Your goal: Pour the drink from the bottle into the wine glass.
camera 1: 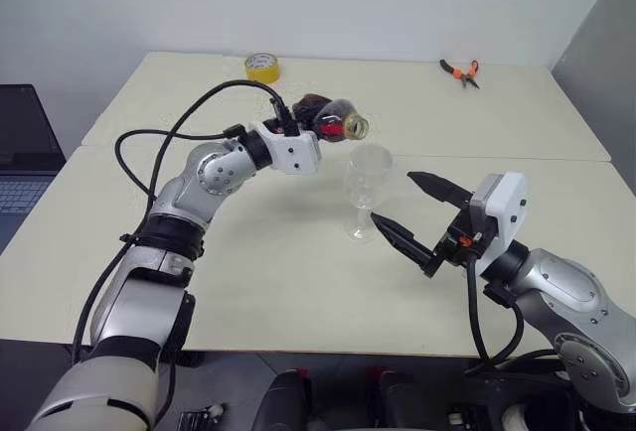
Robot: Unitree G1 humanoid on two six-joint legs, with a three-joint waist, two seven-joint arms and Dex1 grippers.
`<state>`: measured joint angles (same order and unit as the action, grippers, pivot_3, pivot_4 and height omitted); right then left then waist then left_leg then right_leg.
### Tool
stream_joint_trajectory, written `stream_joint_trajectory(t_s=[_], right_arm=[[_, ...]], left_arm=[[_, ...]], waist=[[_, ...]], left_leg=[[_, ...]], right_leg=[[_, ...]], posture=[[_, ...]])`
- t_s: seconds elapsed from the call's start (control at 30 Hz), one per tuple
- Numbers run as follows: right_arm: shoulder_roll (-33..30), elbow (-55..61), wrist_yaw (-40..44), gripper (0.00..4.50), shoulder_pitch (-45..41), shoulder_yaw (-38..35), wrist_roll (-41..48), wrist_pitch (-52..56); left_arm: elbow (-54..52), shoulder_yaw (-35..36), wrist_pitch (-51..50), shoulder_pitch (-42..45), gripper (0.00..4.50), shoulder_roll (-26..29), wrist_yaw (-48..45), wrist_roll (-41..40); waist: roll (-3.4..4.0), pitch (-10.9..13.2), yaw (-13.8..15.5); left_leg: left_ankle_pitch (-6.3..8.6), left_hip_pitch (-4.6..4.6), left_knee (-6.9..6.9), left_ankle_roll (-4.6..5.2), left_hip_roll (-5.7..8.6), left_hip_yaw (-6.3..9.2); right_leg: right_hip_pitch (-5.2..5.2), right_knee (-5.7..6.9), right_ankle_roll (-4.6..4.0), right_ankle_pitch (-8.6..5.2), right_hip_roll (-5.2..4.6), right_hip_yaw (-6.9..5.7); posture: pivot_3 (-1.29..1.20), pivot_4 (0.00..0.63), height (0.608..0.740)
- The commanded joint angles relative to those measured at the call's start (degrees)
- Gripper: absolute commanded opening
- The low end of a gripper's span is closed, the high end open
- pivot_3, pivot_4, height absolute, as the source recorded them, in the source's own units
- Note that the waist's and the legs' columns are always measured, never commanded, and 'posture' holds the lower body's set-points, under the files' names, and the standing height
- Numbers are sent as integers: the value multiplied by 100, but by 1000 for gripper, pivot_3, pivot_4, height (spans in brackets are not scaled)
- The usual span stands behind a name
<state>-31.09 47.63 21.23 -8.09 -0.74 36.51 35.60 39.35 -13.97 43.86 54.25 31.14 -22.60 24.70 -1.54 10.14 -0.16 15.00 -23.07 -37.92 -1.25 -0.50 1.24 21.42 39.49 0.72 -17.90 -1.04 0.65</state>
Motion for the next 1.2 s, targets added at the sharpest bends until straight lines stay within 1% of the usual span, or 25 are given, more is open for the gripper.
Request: stream_joint_trajectory(t_s=[0.03, 0.27, 0.73, 1.2], right_arm=[[15, 192, 10, 4500, -75, -32, -39, -109], [25, 187, 3, 4500, -92, -27, -37, -88], [36, 178, 18, 4500, -83, 6, -83, -76], [63, 170, 28, 4500, -60, 36, -140, -100]], left_arm=[[-2, 24, 260, 318, 647, 100, 329, 145], [246, -111, 477, 567, 647, 173, 748, 594], [690, -353, 779, 947, 647, 312, 1529, 1217], [1206, -634, 1012, 1415, 645, 408, 2106, 1639]], waist=[[0, 0, 0], [-1, 1, 1], [-2, 1, 0], [-3, 2, 0]], left_leg=[[0, 0, 0, 0, 0, 0], [0, -1, -1, 0, 1, 0], [0, -1, -1, -1, 1, -1], [-1, -1, -2, -1, 1, -3]], right_leg=[[0, 0, 0, 0, 0, 0], [0, 1, 0, 0, 0, -1], [2, 4, 0, 0, 0, -1], [3, 5, 0, 0, 0, -1]], posture=[[0, 150, 740], [0, 150, 740], [0, 150, 740], [0, 150, 740]])
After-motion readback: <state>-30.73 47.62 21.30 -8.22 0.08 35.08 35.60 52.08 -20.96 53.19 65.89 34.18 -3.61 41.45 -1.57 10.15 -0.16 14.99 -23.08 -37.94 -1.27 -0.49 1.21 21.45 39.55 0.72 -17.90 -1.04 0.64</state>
